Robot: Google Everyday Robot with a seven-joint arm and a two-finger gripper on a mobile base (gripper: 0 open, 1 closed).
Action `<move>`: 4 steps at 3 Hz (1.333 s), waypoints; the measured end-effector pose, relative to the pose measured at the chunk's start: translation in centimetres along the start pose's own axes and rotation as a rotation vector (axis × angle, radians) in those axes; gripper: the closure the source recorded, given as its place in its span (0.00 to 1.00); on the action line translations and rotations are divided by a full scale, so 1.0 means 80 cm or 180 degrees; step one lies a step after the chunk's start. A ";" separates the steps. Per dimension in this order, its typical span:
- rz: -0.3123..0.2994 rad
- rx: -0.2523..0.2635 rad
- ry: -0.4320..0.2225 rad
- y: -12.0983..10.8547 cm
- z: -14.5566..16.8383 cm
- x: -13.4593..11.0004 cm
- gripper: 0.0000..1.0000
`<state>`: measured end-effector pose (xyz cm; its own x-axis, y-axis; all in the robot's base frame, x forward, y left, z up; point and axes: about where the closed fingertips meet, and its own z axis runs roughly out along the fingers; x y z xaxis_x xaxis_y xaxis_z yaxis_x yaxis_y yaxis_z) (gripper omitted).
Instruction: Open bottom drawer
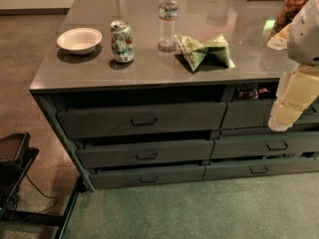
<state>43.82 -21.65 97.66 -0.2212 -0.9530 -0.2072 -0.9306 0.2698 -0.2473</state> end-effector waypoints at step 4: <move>-0.0022 -0.0262 -0.0256 0.038 0.170 0.005 0.64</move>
Offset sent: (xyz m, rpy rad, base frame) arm 0.0014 0.0007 -0.0178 0.0176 0.0092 0.0046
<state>44.87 -19.33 83.93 -0.1937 -0.9397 -0.2819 -0.9536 0.2478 -0.1710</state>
